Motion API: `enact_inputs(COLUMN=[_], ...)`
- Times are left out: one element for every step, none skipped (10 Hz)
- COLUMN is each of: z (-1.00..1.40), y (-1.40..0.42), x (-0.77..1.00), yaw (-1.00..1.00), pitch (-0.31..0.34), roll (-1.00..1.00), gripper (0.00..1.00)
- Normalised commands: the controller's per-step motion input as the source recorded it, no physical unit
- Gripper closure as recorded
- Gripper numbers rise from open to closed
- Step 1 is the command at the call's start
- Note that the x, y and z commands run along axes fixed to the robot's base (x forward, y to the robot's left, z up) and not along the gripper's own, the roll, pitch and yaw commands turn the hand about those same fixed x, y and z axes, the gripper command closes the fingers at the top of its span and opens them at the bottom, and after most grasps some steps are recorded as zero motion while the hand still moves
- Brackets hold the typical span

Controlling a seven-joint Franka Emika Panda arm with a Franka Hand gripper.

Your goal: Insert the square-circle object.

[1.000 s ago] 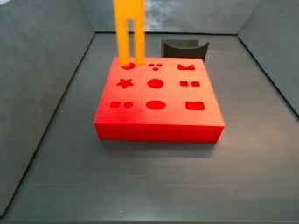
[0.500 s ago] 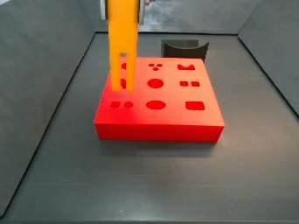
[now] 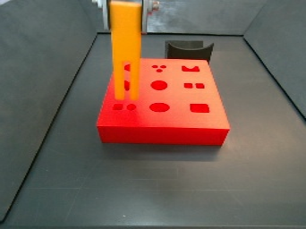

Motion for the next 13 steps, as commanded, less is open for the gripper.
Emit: enact_inputs(z=[-0.29,-0.24,-0.20,-0.20,-0.20,-0.19,-0.18,-0.16,-0.13,-0.07,0.00,-0.42,-0.59], y=[0.00,0.00,0.00,0.00,0.00,0.03,0.00,0.00,0.00,-0.01,0.00,-0.01,-0.03], x=[0.00,0.00,0.00,0.00,-0.03,-0.15,-0.04,-0.02,-0.01,0.00,0.05,0.16,0.14], yaw=[0.01,0.00,0.00,0.00,0.00,0.00,0.00,0.00,0.00,0.00,0.00,0.00,0.00], pitch=[-0.200,-0.131,-0.077,-0.054,-0.029,-0.024,-0.023,-0.021,-0.017,0.000,0.026,0.000,0.000], roll=[-0.05,0.00,0.00,0.00,0.06,0.03,0.00,0.00,0.00,0.01,0.00,0.06,0.18], gripper=[1.00,1.00,1.00,1.00,1.00,1.00,1.00,1.00,1.00,1.00,1.00,1.00,1.00])
